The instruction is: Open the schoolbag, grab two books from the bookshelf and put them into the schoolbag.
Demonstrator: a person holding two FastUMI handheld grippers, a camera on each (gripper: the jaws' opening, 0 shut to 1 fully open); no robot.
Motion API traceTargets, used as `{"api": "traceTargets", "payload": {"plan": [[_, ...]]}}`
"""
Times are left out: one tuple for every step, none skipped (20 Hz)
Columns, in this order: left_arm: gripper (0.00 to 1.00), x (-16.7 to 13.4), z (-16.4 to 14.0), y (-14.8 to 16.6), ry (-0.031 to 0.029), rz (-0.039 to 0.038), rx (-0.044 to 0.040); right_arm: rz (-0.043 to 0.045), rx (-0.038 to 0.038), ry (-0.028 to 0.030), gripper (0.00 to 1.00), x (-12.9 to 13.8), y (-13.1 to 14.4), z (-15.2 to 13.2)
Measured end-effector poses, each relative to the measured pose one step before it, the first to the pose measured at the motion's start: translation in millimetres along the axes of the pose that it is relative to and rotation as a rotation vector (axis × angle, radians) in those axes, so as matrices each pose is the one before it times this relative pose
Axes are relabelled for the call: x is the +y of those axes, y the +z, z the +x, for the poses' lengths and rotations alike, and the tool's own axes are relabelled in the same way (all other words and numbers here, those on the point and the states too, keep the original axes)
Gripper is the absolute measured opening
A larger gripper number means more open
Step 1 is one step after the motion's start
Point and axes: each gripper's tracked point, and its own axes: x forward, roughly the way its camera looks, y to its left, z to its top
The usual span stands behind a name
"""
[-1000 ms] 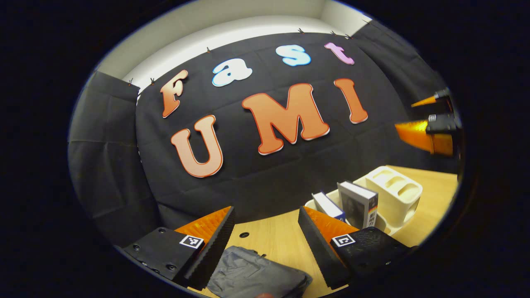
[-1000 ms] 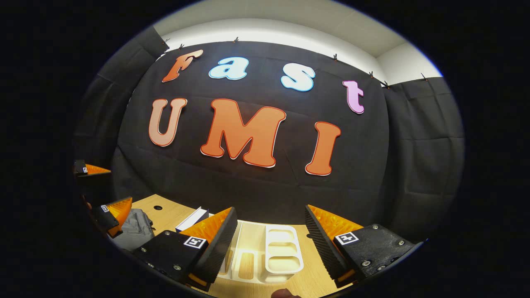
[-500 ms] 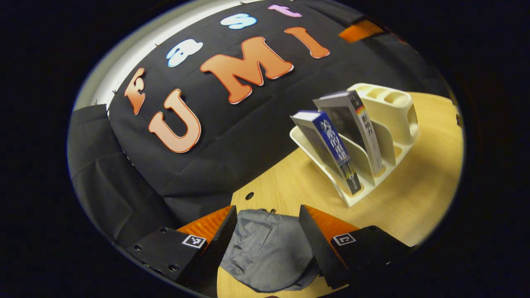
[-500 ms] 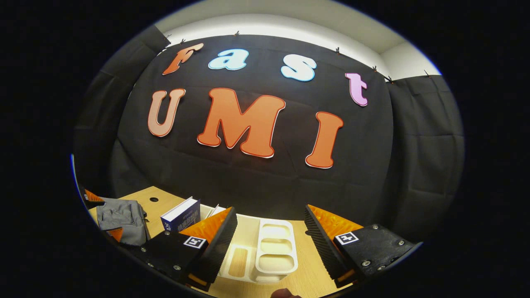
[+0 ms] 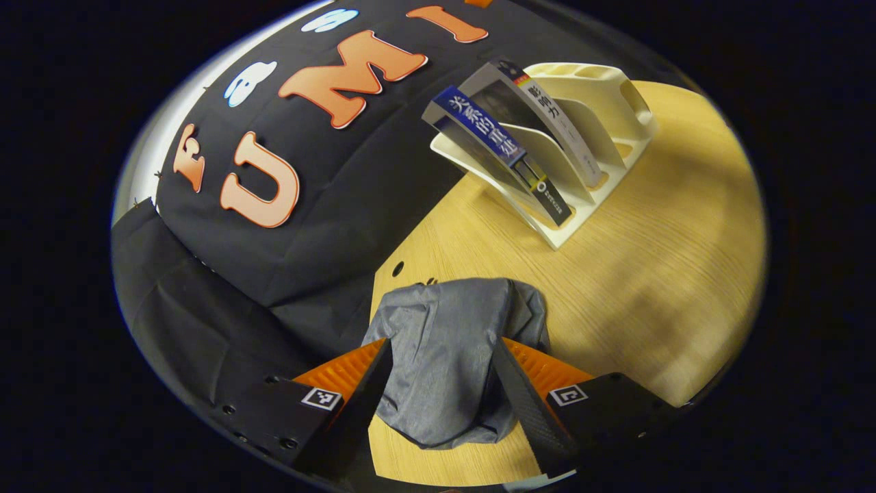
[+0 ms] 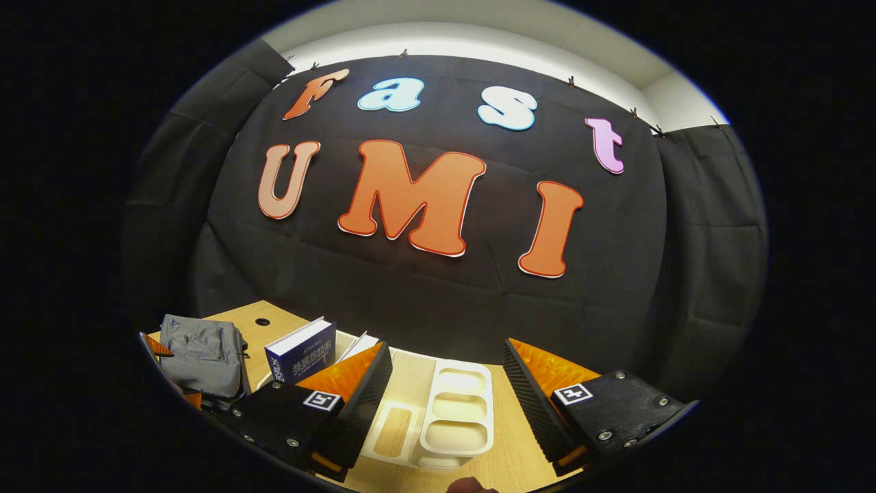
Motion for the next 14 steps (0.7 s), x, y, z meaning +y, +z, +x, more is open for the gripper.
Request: {"api": "traceTargets", "payload": {"plan": [[0.94, -4.94, 0.93, -7.86, -0.00884, 0.01364, 0.02095, 0.00057, 0.00254, 0.00527, 0.97, 0.03, -2.21, -0.03], [0.93, 1.24, 2.76, -6.16, 0.01229, 0.01309, 0.02135, 0.00449, 0.00315, 0.00294, 0.97, 0.17, -1.58, 0.14], [0.91, 1.82, 2.68, -6.89, 0.01534, 0.00507, 0.02524, 0.00731, 0.00294, 0.00433, 0.97, 0.13, -1.12, 0.05], [0.90, 1.45, 1.33, -8.12, 0.01963, 0.00121, 0.03127, 0.00659, 0.00074, 0.00349, 0.97, 0.05, 0.63, 0.56], [0.90, 2.19, 2.15, -3.42, 0.01941, 0.00127, 0.01763, 0.00412, -0.00239, -0.00002, 0.97, -1.60, -0.03, -0.68], [0.90, 4.51, -0.78, -0.52, 0.02766, 0.01121, 0.01252, 0.00157, -0.00576, 0.00063, 0.97, -0.80, 2.16, -0.27], [0.87, 9.51, -1.52, 4.55, 0.03276, 0.00854, -0.01105, -0.00226, -0.00568, -0.00297, 0.97, -0.91, 1.71, 0.68], [0.86, 9.21, -1.62, 8.30, 0.03032, 0.00705, -0.02617, -0.00150, -0.00565, 0.00071, 0.97, -1.56, 1.88, 0.13], [0.76, 5.96, 2.71, 4.54, 0.01271, 0.00839, -0.00523, 0.00119, -0.00626, -0.00050, 0.97, -0.29, 2.10, 1.70], [0.74, 2.23, 7.07, -3.76, -0.00402, -0.00276, 0.01107, 0.00476, -0.00134, 0.00110, 0.97, 0.31, 1.47, 1.30], [0.69, -0.34, 8.75, -5.59, -0.01524, -0.01547, 0.02430, 0.00926, 0.00533, 0.00438, 0.97, 2.09, -0.84, 1.97], [0.68, -3.62, 8.50, -4.13, -0.02661, -0.01802, 0.02179, 0.01527, 0.01629, 0.00946, 0.97, 3.96, -1.68, 1.29], [0.64, -0.99, 9.73, -2.68, -0.02524, -0.01177, 0.01885, 0.01858, 0.00841, 0.00995, 0.97, 5.52, 1.52, -0.23], [0.67, -2.85, 8.00, 0.10, -0.03117, -0.00186, 0.01049, 0.01328, 0.00187, 0.00868, 0.97, 5.78, 3.08, 0.59]]}}
